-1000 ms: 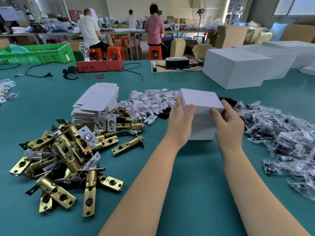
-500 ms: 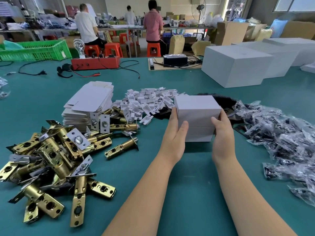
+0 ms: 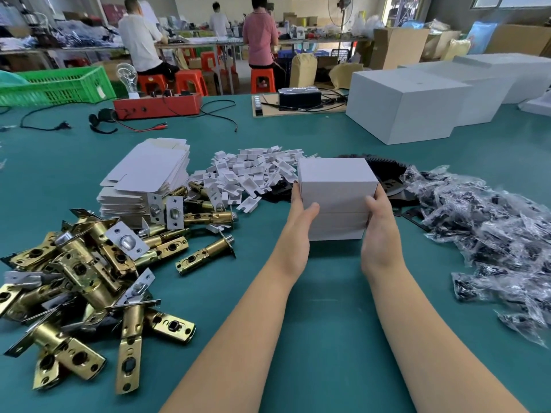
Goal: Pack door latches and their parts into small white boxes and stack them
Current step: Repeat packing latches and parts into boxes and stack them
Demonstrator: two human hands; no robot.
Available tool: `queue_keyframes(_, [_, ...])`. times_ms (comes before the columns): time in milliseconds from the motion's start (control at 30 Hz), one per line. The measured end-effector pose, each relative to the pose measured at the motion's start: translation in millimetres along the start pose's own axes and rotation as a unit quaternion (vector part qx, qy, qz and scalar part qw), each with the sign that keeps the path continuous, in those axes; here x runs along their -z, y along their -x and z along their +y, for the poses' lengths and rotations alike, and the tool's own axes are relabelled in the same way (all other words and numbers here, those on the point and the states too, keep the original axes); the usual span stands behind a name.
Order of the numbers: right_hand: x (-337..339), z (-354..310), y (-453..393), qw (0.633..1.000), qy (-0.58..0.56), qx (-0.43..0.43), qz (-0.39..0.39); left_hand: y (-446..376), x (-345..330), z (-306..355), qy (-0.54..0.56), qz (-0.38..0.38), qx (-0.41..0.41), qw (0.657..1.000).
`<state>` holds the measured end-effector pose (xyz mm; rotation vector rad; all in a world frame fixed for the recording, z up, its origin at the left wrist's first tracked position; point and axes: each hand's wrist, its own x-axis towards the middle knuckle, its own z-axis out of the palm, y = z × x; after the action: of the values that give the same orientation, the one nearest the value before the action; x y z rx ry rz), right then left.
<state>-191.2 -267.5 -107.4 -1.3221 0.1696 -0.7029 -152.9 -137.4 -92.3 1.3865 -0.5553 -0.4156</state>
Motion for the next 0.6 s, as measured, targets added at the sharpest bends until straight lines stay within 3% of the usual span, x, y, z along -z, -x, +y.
queue_keyframes(233, [9,2,-5,0.999,-0.006,-0.027,-0.022,2,-9,-7,-0.041,0.024,0.006,0.999])
queue_keyframes(400, [12,8,-6,0.997,0.073,-0.026,0.001,0,-8,-13,-0.059,0.029,0.005,0.998])
queue_keyframes(600, [13,14,-7,0.982,0.183,-0.013,0.036,-13,6,-22,-0.248,0.106,-0.045,0.962])
